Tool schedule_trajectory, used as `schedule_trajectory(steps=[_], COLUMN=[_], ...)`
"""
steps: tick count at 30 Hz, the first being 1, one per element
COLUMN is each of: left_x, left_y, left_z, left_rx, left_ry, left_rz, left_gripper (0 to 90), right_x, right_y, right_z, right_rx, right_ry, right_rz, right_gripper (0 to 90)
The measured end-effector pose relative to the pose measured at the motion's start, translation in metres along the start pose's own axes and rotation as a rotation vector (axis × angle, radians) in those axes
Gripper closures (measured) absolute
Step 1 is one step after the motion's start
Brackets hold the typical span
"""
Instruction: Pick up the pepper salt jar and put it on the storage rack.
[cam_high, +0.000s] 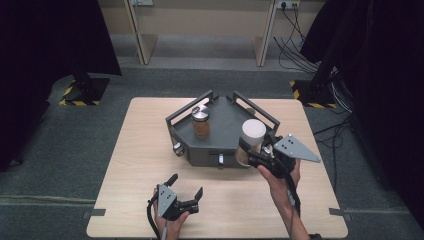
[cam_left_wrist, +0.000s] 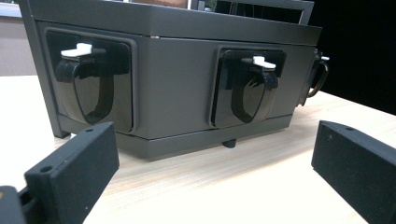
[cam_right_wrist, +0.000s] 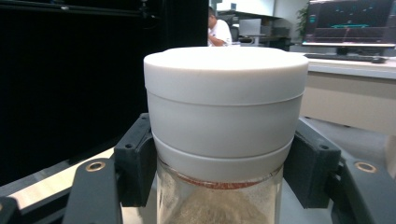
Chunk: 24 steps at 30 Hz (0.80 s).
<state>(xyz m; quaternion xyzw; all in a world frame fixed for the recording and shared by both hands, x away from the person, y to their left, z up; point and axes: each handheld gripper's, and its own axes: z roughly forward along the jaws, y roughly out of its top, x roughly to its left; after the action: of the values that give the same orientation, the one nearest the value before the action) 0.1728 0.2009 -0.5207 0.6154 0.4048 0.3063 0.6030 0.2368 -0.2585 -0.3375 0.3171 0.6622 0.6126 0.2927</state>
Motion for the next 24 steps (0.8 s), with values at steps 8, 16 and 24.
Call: schedule_trajectory(steps=[8,16,24], left_x=[0.000,0.000,0.000], left_y=[0.000,0.000,0.000], left_z=[0.000,0.000,0.000], left_rx=[0.002,0.003,0.003], left_ry=[0.002,0.002,0.005], left_rz=[0.002,0.000,-0.002], left_gripper=[0.1,0.2,0.2], right_x=[-0.003,-0.008,-0.011], right_y=[0.005,0.000,-0.004], right_z=[0.026,0.055,0.077], right_rx=[0.003,0.010,0.024], right_ry=[-0.053,-0.122,-0.172], right_rz=[-0.012,0.008,0.012], right_gripper=[35.6,35.6,35.5])
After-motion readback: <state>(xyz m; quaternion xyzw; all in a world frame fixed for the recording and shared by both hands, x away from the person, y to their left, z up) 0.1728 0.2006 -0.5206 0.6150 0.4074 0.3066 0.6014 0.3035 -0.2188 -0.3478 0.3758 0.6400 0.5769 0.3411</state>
